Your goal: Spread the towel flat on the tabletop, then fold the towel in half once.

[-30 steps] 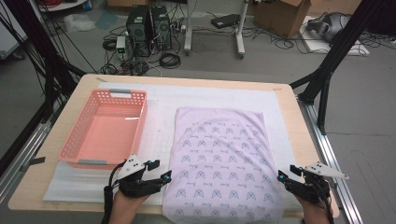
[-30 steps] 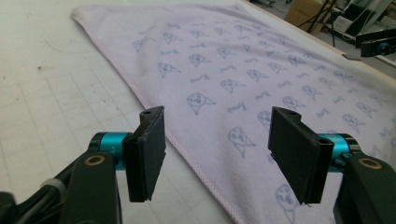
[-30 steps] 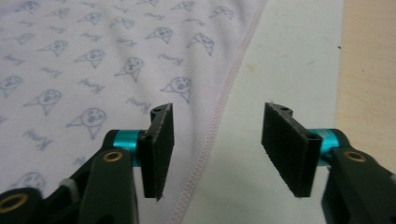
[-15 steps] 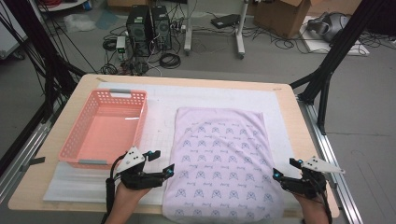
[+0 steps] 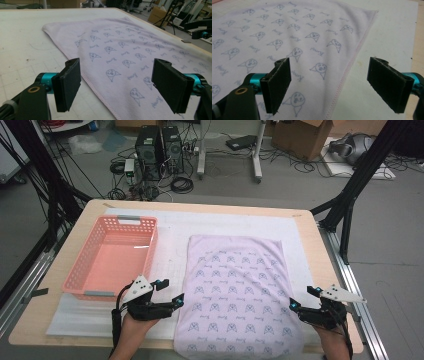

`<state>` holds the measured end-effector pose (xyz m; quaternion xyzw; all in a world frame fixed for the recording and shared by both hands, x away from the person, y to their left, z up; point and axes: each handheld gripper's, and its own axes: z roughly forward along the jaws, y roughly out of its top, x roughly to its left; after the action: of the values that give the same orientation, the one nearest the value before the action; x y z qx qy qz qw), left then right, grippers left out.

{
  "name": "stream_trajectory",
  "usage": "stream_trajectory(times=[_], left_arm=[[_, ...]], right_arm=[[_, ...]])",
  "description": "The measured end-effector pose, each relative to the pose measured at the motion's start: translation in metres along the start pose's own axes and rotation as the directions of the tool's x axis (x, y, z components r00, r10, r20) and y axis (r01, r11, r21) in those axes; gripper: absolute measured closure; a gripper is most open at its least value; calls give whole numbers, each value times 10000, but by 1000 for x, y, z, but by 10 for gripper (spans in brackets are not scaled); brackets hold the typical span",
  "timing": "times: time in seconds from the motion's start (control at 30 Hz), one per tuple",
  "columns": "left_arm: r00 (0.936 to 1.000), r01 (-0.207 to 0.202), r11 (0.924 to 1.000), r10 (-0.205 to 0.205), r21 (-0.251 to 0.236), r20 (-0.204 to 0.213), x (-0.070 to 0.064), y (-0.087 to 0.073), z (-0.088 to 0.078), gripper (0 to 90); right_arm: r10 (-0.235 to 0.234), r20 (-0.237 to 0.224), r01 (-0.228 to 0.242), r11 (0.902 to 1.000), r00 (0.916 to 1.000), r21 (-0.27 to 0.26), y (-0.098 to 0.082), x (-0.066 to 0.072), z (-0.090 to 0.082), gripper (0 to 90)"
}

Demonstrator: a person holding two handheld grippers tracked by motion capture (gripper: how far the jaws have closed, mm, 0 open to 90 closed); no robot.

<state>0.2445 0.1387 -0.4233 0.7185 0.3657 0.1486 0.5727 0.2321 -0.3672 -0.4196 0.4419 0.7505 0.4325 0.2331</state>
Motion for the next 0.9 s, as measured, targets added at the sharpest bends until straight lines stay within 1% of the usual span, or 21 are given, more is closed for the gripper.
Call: stream_trajectory(times=[0.07, 0.13, 0.27, 0.37, 0.43, 0.47, 0.5, 0.57, 0.63, 0.7, 0.8, 0.87, 0.9], left_arm=[[10000, 36, 10000, -36, -8, 2, 0, 0, 1, 241], [10000, 64, 9999, -64, 107, -14, 1, 1, 2, 241], [9999, 132, 9998, -133, 152, 14, 2, 0, 4, 242], [9999, 159, 9994, -159, 317, -20, 4, 0, 8, 247], [9995, 303, 9986, -303, 427, 1, 6, 3, 12, 259], [9991, 396, 9982, -401, 454, 98, 7, 5, 15, 270], [9990, 388, 9981, -398, 468, 188, 8, 6, 17, 285], [9977, 502, 9970, -527, 583, 417, 10, 11, 25, 301], [9978, 501, 9962, -531, 714, 400, 13, 15, 34, 304], [9972, 599, 9947, -634, 834, 402, 16, 19, 44, 303], [9978, 606, 9949, -624, 812, 203, 20, 24, 56, 317], [9983, 570, 9937, -580, 967, 82, 23, 28, 64, 337], [9981, 618, 9934, -621, 963, -1, 25, 30, 68, 346]], right_arm=[[90, -37, -90, 10000, 10000, 40, 0, 1, 0, 183], [99, -23, -99, 9999, 9999, 37, 0, 1, 0, 183], [140, -49, -140, 9999, 9999, 52, 0, 0, 2, 183], [301, -47, -300, 9993, 9995, 225, 0, -2, 7, 183], [538, 26, -539, 9982, 9985, 254, 1, -6, 11, 183], [642, 43, -643, 9976, 9979, 266, 1, -8, 13, 183], [806, 74, -808, 9963, 9967, 289, 2, -10, 15, 183], [914, 36, -915, 9948, 9958, 442, 2, -13, 19, 183], [849, 2, -848, 9945, 9964, 608, 3, -16, 23, 183], [820, -18, -817, 9942, 9966, 694, 5, -19, 27, 183], [906, -61, -899, 9933, 9959, 726, 10, -22, 32, 184], [896, -88, -887, 9929, 9959, 794, 14, -25, 39, 184], [882, -99, -871, 9927, 9961, 831, 16, -26, 42, 184]])
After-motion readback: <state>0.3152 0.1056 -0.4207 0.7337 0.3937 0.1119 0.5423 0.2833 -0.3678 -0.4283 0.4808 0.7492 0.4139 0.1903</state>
